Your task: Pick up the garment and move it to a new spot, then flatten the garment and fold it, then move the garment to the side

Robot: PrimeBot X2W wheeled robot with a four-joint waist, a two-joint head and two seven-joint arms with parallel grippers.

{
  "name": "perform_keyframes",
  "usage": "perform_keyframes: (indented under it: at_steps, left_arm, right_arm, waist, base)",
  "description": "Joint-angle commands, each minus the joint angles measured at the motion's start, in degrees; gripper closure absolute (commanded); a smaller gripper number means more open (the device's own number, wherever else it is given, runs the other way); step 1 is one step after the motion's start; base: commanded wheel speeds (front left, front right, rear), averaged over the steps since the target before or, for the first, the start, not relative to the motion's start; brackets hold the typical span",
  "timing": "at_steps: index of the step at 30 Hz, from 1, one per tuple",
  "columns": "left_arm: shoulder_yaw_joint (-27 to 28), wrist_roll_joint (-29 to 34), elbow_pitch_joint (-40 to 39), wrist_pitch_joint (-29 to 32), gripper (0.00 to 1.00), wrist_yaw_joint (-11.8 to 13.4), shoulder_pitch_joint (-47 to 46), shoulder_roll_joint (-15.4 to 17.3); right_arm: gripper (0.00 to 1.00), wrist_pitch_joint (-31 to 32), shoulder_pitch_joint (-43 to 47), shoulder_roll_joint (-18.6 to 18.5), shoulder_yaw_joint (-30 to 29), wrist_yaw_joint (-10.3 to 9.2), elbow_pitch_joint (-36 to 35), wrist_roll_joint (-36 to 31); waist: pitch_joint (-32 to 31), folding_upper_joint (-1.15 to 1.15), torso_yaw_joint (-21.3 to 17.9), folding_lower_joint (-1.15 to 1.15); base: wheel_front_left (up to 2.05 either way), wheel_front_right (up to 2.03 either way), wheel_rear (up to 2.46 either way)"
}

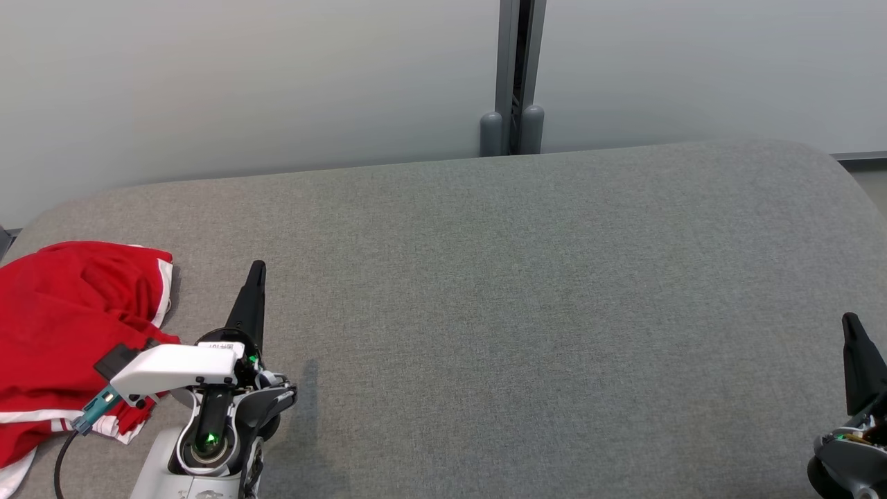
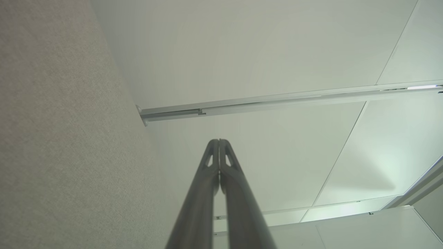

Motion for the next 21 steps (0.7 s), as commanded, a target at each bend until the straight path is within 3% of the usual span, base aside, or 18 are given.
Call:
perform_keyframes:
  at_steps: [1, 9, 10, 11, 12, 21]
  left_arm:
    - [0.2, -0.1, -0.1, 0.2, 1.0, -0.2, -0.5, 0.3]
    - [0.2, -0.1, -0.1, 0.2, 1.0, -0.2, -0.5, 0.3]
    - [0.0, 0.0, 0.0, 0.0, 0.0, 0.0, 0.0, 0.0]
    - [0.0, 0.0, 0.2, -0.1, 1.0, 0.0, 0.2, -0.1]
    - [-0.1, 0.0, 0.6, -0.1, 0.0, 0.0, 0.8, -0.2]
    - [0.2, 1.2, -0.6, -1.7, 0.0, 0.0, 4.0, -0.3]
  right_arm:
    - [1.0, 0.1, -0.4, -0.2, 0.0, 0.0, -0.1, 0.2]
    - [1.0, 0.1, -0.4, -0.2, -0.1, 0.0, -0.1, 0.2]
    - [0.0, 0.0, 0.0, 0.0, 0.0, 0.0, 0.0, 0.0]
    - [1.0, -0.1, 0.1, 0.1, 0.0, 0.0, 0.2, 0.0]
    - [0.0, -0.1, 0.6, 0.4, 0.1, -0.01, 0.7, 0.0]
    - [0.0, -2.7, 1.8, 1.0, 2.0, -0.01, 0.9, -1.8]
  waist:
    - [0.0, 0.0, 0.0, 0.0]
    - [0.0, 0.0, 0.0, 0.0]
    - [0.0, 0.0, 0.0, 0.0]
    - [0.0, 0.0, 0.0, 0.0]
    - [0.0, 0.0, 0.0, 0.0]
    - [0.1, 0.0, -0.1, 0.0]
  base:
    - [0.0, 0.0, 0.0]
    - [0.0, 0.0, 0.0]
    - [0.0, 0.0, 0.0]
    - [0.0, 0.0, 0.0]
    - [0.0, 0.0, 0.0]
    - [0.0, 0.0, 0.0]
